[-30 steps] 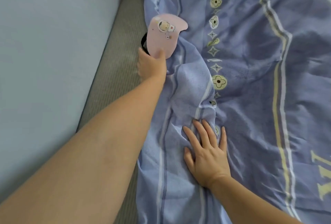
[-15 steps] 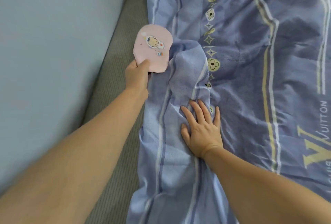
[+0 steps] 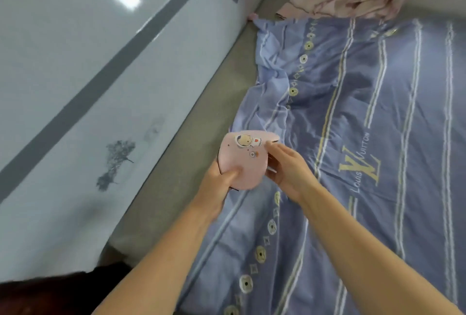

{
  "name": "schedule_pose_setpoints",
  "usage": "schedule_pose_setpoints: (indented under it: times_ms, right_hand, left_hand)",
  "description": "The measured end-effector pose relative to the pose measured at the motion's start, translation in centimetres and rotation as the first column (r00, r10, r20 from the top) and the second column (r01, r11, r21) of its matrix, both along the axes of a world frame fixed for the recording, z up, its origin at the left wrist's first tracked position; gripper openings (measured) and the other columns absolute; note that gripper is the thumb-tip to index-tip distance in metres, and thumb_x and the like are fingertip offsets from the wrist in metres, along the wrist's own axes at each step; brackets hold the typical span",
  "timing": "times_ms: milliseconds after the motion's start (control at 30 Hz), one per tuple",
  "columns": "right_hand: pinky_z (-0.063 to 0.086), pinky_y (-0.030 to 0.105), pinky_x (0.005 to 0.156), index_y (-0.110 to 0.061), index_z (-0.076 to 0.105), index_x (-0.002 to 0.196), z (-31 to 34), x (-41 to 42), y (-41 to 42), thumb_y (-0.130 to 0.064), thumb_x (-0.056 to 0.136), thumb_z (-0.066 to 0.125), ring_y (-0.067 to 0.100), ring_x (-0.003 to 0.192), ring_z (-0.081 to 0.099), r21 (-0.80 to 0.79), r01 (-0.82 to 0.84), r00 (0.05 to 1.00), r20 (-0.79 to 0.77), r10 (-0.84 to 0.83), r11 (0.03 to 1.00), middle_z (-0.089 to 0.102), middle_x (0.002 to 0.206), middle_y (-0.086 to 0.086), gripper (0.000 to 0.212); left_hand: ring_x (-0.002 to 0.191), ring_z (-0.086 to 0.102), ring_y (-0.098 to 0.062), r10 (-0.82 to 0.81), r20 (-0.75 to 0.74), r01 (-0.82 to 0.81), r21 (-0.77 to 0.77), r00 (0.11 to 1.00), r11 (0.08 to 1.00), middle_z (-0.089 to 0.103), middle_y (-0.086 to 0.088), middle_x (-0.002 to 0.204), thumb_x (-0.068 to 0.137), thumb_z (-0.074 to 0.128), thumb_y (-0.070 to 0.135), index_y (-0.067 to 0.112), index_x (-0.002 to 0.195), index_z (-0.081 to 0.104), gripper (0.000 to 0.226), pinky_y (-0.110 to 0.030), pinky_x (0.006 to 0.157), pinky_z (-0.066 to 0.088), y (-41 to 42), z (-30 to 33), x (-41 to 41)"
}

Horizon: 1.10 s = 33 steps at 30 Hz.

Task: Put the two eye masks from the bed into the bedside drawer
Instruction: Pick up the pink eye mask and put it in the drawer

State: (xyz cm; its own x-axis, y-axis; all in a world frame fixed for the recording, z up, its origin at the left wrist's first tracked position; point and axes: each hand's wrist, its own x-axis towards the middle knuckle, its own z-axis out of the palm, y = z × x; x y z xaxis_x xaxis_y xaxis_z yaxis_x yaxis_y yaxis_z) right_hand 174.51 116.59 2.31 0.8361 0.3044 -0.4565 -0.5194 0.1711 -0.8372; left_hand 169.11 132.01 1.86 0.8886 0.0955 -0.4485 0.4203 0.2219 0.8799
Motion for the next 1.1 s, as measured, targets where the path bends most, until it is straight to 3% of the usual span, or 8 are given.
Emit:
schedule_pose_setpoints:
  times_ms: [167,333,433,500,600,733,900,1100]
  right_hand:
    - [0.053,0.025,0.07,-0.013,0.066,0.082,8.9,-6.1,0.6,-0.02,0.09,0.057,0.013,0.072,0.063,-0.203,-0.225,0.945,0.195,0.264,0.953,0.069,0.078,0.001,0.013]
    - [0.049,0.033,0.073,-0.012,0.067,0.089,14.8,-12.1,2.5,-0.026,0.088,0.057,0.018,0.077,0.061,-0.383,-0.371,0.802,0.326,0.5,0.846,0.069,0.086,0.007,0.016]
    - [0.048,0.024,0.065,-0.011,0.067,0.091,17.6,-16.7,4.2,-0.028,0.089,0.058,0.014,0.073,0.063,-0.354,-0.511,0.702,0.355,0.618,0.783,0.07,0.082,0.0,0.019]
    - [0.049,0.022,0.067,-0.016,0.066,0.092,18.9,-20.1,5.2,-0.028,0.087,0.062,0.012,0.076,0.063,-0.35,-0.505,0.672,0.415,0.614,0.789,0.07,0.083,-0.002,0.014]
    - [0.045,0.017,0.076,-0.025,0.054,0.108,20.5,-25.5,6.4,-0.032,0.082,0.068,0.007,0.09,0.057,-0.478,-0.356,0.612,0.53,0.587,0.803,0.059,0.099,-0.005,0.031]
    - [0.055,0.023,0.075,-0.024,0.061,0.107,22.0,-34.8,8.2,-0.035,0.083,0.065,0.011,0.09,0.066,-0.49,-0.64,0.414,0.43,0.802,0.592,0.069,0.103,-0.001,0.026]
    - [0.057,0.033,0.066,-0.02,0.067,0.102,22.2,-47.2,10.6,-0.033,0.089,0.058,0.022,0.082,0.069,-0.155,-0.734,0.537,0.464,0.704,0.661,0.074,0.089,0.002,0.02]
    - [0.058,0.028,0.069,-0.017,0.064,0.111,23.1,-55.8,11.3,-0.041,0.08,0.062,0.021,0.089,0.07,0.094,-0.773,0.601,0.425,0.677,0.628,0.075,0.097,0.003,0.038]
  left_hand:
    - [0.113,0.056,-0.022,0.036,0.072,-0.051,0.221,0.997,0.974,0.058,-0.007,0.127,0.077,0.072,0.018,0.018,0.138,0.034,0.072,-0.023,0.08,0.054,0.2,7.0,-9.9]
    - [0.131,0.015,0.006,-0.111,0.301,-0.171,0.767,0.947,0.618,0.023,0.015,0.14,0.075,0.072,0.036,0.023,0.144,0.021,0.087,-0.019,0.11,0.014,3.8,14.1,-17.9]
    - [0.105,0.046,0.019,-0.158,0.356,-0.173,0.736,0.921,0.654,0.055,0.017,0.113,0.081,0.069,0.024,0.019,0.114,0.06,0.035,-0.004,0.089,0.035,4.5,17.8,-22.5]
    - [0.09,0.061,-0.006,-0.08,0.314,-0.18,0.716,0.946,0.675,0.067,0.003,0.094,0.088,0.061,0.023,0.017,0.097,0.064,0.012,-0.021,0.076,0.043,4.9,19.2,-26.2]
    - [0.086,0.061,-0.02,-0.012,0.315,-0.223,0.698,0.949,0.68,0.066,-0.006,0.09,0.092,0.054,0.024,0.016,0.093,0.063,0.012,-0.023,0.075,0.042,5.7,20.7,-33.0]
    - [0.079,0.06,0.0,0.095,0.364,-0.304,0.575,0.926,0.759,0.067,0.014,0.083,0.089,0.057,0.028,0.029,0.089,0.065,0.008,-0.008,0.067,0.045,6.5,22.4,-43.6]
    - [0.103,0.065,-0.025,0.405,0.361,-0.386,-0.126,0.84,0.914,0.071,-0.006,0.11,0.08,0.066,0.026,0.018,0.116,0.057,0.038,-0.031,0.081,0.059,5.9,22.3,-56.5]
    - [0.057,0.053,-0.012,0.244,0.243,-0.298,0.22,0.939,0.929,0.052,0.006,0.051,0.081,0.062,0.04,0.013,0.082,0.062,0.027,-0.029,0.075,0.056,4.1,21.8,-64.9]
